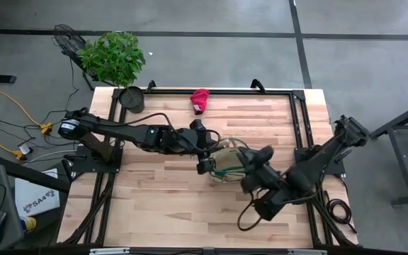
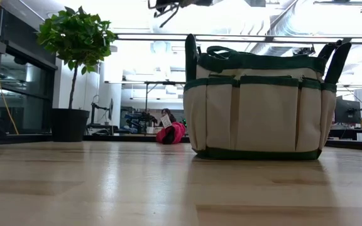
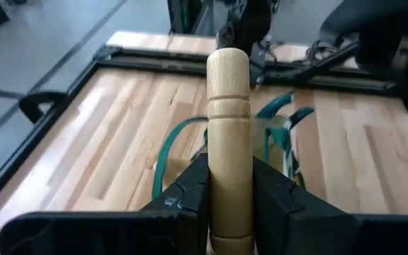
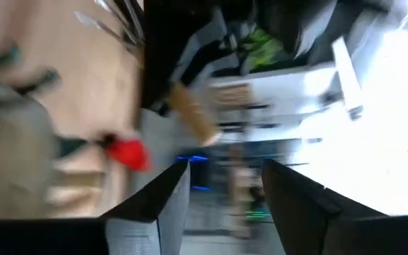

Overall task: Pick & Place Garden tools in Gardening bag
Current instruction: Put the hand rake into the gardening bag

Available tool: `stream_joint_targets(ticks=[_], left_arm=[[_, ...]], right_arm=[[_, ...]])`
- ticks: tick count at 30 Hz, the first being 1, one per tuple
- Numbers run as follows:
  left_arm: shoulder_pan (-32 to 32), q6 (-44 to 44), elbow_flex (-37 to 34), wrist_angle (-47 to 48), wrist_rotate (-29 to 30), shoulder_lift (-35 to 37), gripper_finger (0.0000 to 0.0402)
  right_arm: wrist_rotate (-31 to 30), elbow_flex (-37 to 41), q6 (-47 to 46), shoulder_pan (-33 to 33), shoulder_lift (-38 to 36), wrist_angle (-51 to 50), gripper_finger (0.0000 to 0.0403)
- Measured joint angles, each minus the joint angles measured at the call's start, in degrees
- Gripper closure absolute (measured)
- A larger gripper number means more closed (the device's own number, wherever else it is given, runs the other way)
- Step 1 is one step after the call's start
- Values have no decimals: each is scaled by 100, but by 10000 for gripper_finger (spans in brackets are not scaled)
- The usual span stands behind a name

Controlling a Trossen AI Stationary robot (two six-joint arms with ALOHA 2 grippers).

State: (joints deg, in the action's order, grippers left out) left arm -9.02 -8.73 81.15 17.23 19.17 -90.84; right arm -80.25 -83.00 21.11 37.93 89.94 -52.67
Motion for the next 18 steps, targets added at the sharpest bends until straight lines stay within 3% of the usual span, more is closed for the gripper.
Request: stream_joint_targets(ticks=[5, 10, 15, 18], left_arm=[[-4, 300, -5, -147, -58, 68, 340], [-11, 712, -46, -710, -388, 69, 340], [-11, 1144, -315, -1688, -1014, 69, 340], [-13, 1375, -452, -2161, -1269, 69, 340]], right_arm=[[1103, 2, -2368, 108, -346, -647, 236], [1752, 1, -3718, 123, -447, -851, 237], [2000, 70, -4498, 121, -447, -788, 237], [1607, 153, -4725, 188, -447, -674, 237]])
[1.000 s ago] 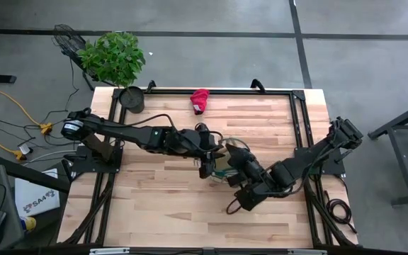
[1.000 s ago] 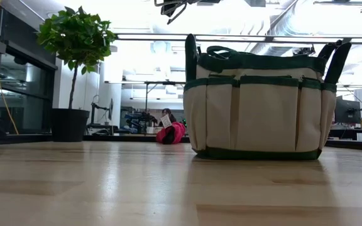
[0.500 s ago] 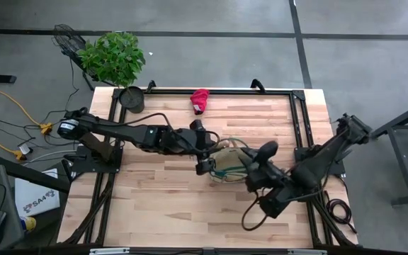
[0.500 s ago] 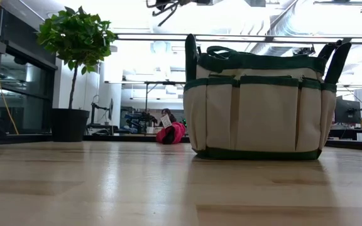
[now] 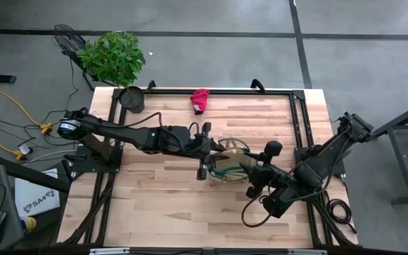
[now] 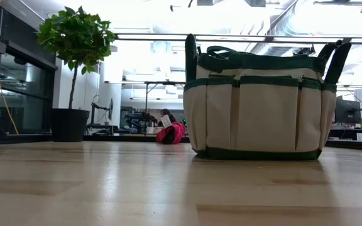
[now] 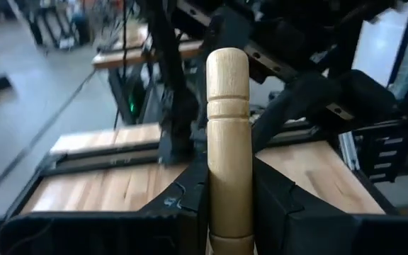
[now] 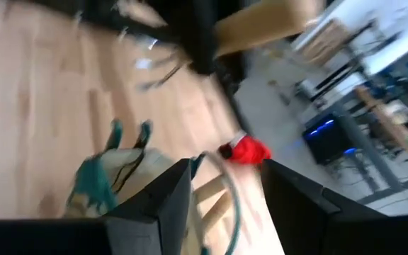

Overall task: Pick & Place Garden tools in Gardening bag
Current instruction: Put the hand rake into the gardening bag

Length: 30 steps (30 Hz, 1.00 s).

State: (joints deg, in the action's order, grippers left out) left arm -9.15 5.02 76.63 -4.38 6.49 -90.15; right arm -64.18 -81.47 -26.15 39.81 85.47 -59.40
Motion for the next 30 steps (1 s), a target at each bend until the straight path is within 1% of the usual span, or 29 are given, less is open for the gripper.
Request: stream_joint_targets(ticks=[2, 4, 8, 10, 15, 18, 21, 23, 25, 27, 28, 30], left_arm=[[0, 151, -135, -350, -122, 0, 340], [11, 284, -319, -809, -240, 0, 340], [13, 483, -626, -1566, -342, -2, 340], [13, 537, -706, -1734, -344, -2, 340], [13, 624, -784, -1860, -343, -4, 340], [13, 675, -787, -1850, -339, -7, 340], [13, 675, -787, -1806, -301, -7, 340], [13, 695, -787, -1735, -227, -7, 340], [13, 717, -787, -1686, -200, -7, 340], [13, 717, -787, -1639, -191, -7, 340], [13, 717, -787, -1635, -193, -9, 340], [13, 717, -787, -1639, -193, -9, 340]], right_arm=[[-366, 0, -41, 67, 0, 154, 237], [-467, 0, 32, 92, -5, 391, 237], [-44, 0, 428, 14, -87, 958, 237], [95, 0, 700, -37, -139, 1190, 234], [584, 0, 1110, -246, -339, 1596, 231], [834, 0, 1298, -366, -520, 1674, 231], [1318, 36, 1382, -537, -773, 1713, 231], [1836, 253, 1511, -669, -1023, 1859, 231], [2328, 646, 1580, -801, -1320, 2127, 231], [2559, 1182, 1618, -911, -1693, 2574, 231], [2651, 1494, 1708, -948, -1893, 2926, 231], [2723, 2132, 2026, -959, -2283, 3978, 231]])
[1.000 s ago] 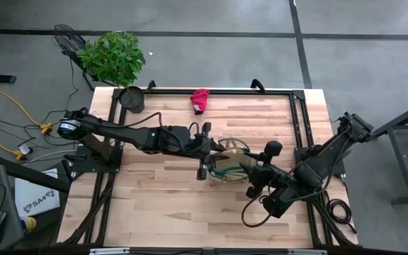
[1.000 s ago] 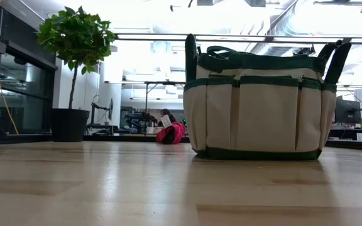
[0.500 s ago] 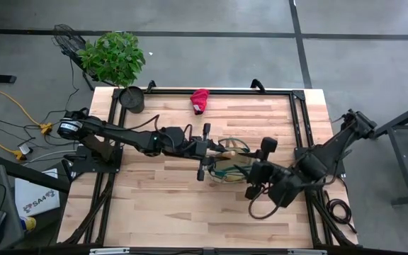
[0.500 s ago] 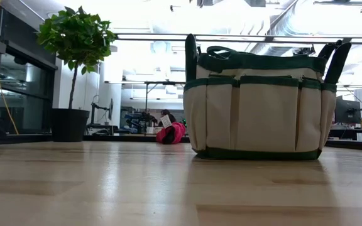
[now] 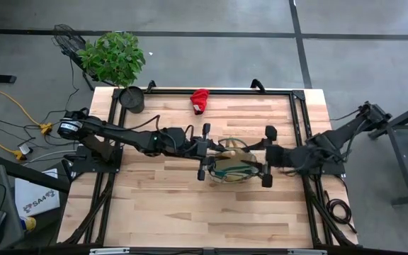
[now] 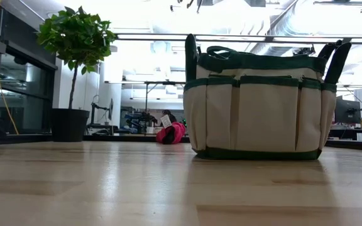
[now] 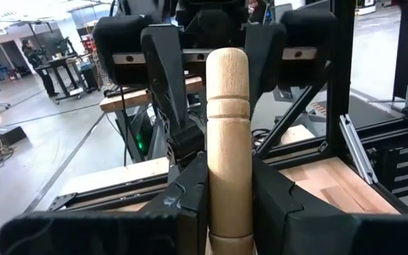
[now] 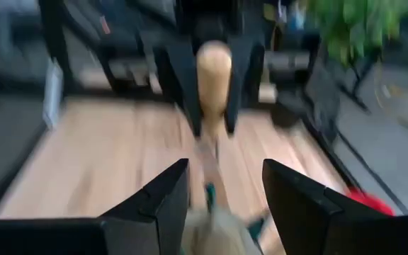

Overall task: Pick & Place Garden tools in Gardening bag
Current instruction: Put the hand rake into the gardening bag

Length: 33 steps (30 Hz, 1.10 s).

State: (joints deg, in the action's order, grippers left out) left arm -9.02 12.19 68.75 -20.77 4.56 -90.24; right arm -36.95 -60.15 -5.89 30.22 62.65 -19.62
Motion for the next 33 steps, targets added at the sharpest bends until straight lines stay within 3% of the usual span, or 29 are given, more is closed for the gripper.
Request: stream_joint_targets(ticks=[6, 13, 16, 18, 23, 33], left_arm=[[0, -39, 0, -25, 0, 0, 340], [0, -44, 0, -93, -5, 0, 340], [2, -52, 0, -226, -222, 0, 340], [2, -57, 2, -307, -408, 0, 340], [0, -66, 2, -310, -424, 0, 340], [2, -78, 2, -263, -424, 0, 340]], right_arm=[[309, 1826, 1040, 14, -600, 3305, 231], [1040, 2978, 1813, -111, -308, 6362, 231], [1130, 3017, 1922, -296, -38, 6840, 231], [1494, 3022, 1925, -454, 189, 7115, 231], [1791, 3022, 2003, -714, 663, 8039, 231], [2181, 2826, 2125, -991, 825, 8294, 231]])
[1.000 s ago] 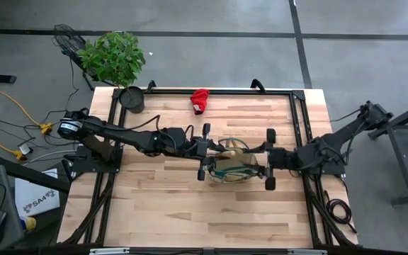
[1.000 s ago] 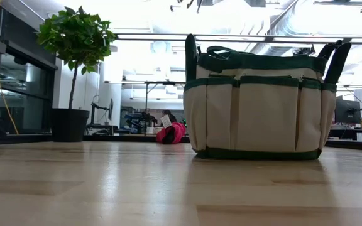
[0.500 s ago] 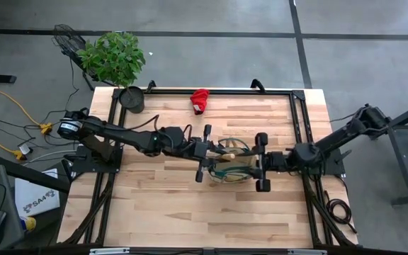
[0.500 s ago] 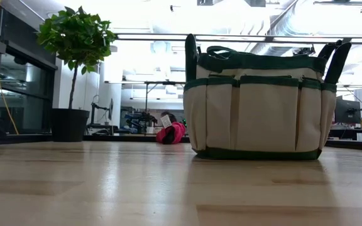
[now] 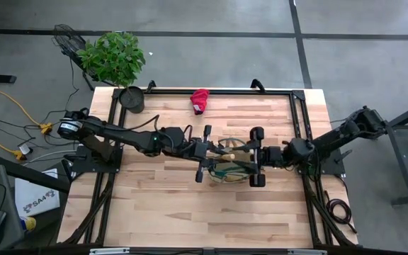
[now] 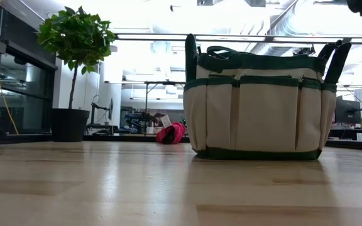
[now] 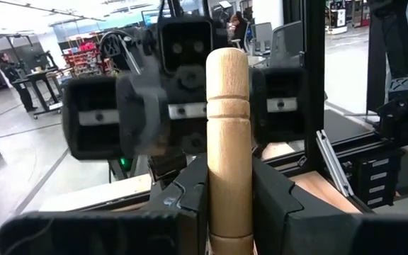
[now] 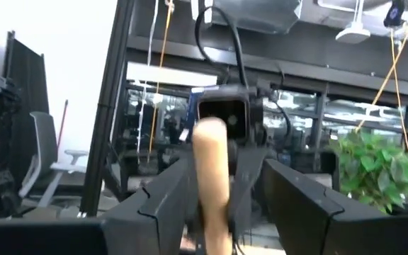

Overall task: Pick & Place Garden tools in Gardening bag
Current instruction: Put the hand rake into the gardening bag

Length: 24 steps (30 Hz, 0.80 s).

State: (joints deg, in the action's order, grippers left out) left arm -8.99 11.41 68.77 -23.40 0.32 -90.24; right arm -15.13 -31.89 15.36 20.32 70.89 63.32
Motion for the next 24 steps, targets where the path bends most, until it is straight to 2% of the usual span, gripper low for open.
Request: stream_joint_targets(ticks=[10, 15, 24], left_arm=[[0, 3, 0, 73, 2, 0, 340], [0, 1, 0, 136, 2, -2, 340], [0, -10, 7, 172, -114, -2, 340]], right_arm=[[527, -554, -145, -292, 410, -540, 231], [523, -801, -28, -284, 668, -525, 231], [513, -805, -41, -259, 669, -549, 231]])
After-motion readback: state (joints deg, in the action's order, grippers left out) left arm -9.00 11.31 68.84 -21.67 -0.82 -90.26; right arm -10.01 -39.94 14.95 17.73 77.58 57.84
